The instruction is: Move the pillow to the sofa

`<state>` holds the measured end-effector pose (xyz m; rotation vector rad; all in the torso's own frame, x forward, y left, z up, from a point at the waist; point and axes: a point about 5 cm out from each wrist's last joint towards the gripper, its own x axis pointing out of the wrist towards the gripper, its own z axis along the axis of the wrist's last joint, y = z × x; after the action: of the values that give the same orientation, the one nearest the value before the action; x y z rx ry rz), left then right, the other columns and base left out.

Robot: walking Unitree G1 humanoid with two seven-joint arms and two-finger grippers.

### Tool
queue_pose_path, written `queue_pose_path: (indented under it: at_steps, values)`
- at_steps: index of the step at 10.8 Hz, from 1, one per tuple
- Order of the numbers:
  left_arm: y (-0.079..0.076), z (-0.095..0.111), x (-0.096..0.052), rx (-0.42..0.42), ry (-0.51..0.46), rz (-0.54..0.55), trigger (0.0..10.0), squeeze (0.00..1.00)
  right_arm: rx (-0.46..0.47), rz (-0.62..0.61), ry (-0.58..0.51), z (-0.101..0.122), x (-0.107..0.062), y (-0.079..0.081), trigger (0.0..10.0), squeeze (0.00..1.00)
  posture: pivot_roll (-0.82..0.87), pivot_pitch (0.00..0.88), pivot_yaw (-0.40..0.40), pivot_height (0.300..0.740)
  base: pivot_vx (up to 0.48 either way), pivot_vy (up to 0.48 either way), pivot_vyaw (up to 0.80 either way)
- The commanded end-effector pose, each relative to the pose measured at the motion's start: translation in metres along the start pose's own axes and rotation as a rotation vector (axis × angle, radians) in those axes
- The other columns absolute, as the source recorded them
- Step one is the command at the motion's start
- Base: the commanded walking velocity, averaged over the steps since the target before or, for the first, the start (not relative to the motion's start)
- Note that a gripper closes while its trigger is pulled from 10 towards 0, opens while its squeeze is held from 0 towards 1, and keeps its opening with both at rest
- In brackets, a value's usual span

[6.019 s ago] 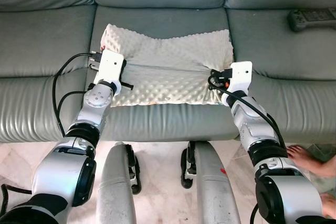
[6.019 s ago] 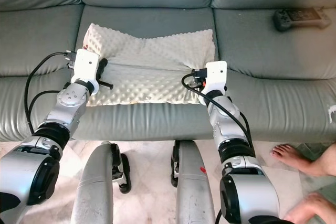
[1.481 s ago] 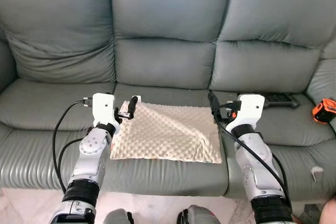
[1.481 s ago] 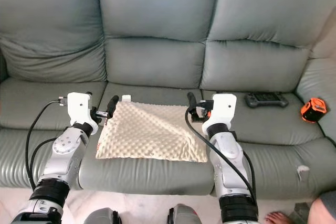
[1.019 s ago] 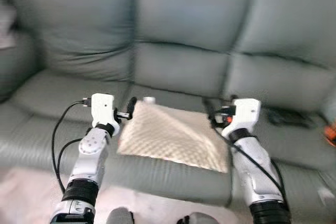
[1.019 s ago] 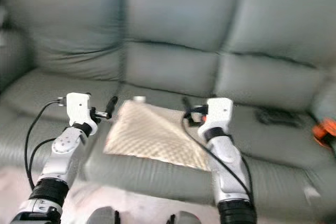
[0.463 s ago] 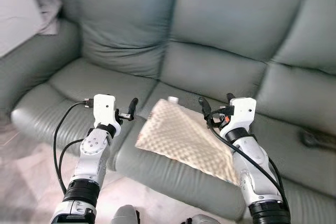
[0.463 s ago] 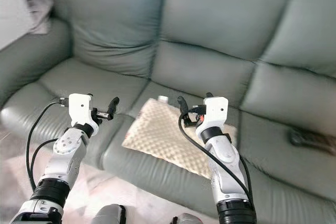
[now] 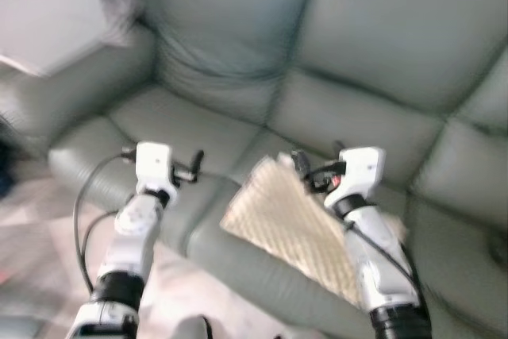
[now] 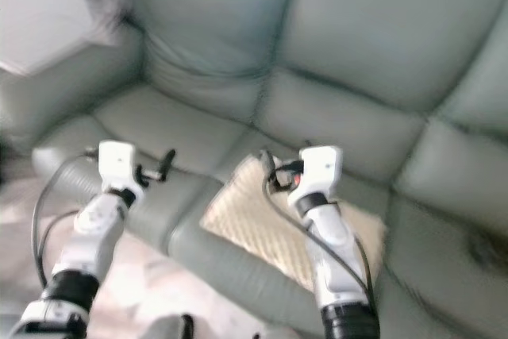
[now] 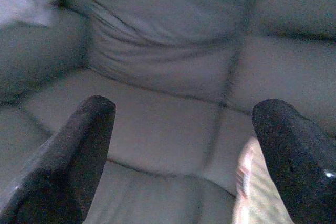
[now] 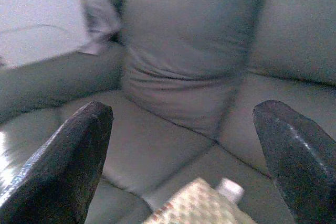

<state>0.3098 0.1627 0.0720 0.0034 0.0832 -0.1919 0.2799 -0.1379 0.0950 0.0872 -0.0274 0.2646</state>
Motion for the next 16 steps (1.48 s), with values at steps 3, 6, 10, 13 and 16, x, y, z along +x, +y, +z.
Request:
queue_pose_path:
  at_steps: [3, 6, 10, 13, 16]
  values:
    - [-0.005, -0.005, 0.0, -0.001, 0.026, -0.013, 10.0, 0.0, -0.003, -0.011, 0.004, 0.0, -0.002, -0.006, 10.0, 0.0, -0.12, 0.023, -0.037, 0.74, 0.0, 0.262, 0.77]
    - [-0.004, -0.006, -0.001, 0.001, 0.028, -0.007, 10.0, 0.0, -0.001, -0.007, 0.004, 0.0, -0.001, -0.005, 10.0, 0.0, -0.12, 0.021, -0.039, 0.74, 0.0, 0.48, 0.77]
    - [-0.003, -0.006, -0.001, 0.004, 0.028, -0.004, 10.0, 0.0, 0.005, 0.005, 0.001, 0.0, 0.0, -0.003, 10.0, 0.0, -0.11, 0.019, -0.04, 0.74, 0.0, 0.48, 0.77]
    - [-0.002, -0.005, -0.002, 0.014, 0.025, 0.0, 10.0, 0.0, 0.023, 0.034, 0.0, -0.001, 0.0, 0.001, 10.0, 0.0, -0.1, 0.021, -0.04, 0.74, 0.0, 0.48, 0.77]
    - [-0.002, -0.007, -0.004, 0.021, 0.031, 0.004, 10.0, 0.0, 0.038, 0.053, 0.001, -0.002, -0.001, 0.005, 10.0, 0.0, -0.1, 0.03, -0.036, 0.74, 0.0, 0.48, 0.77]
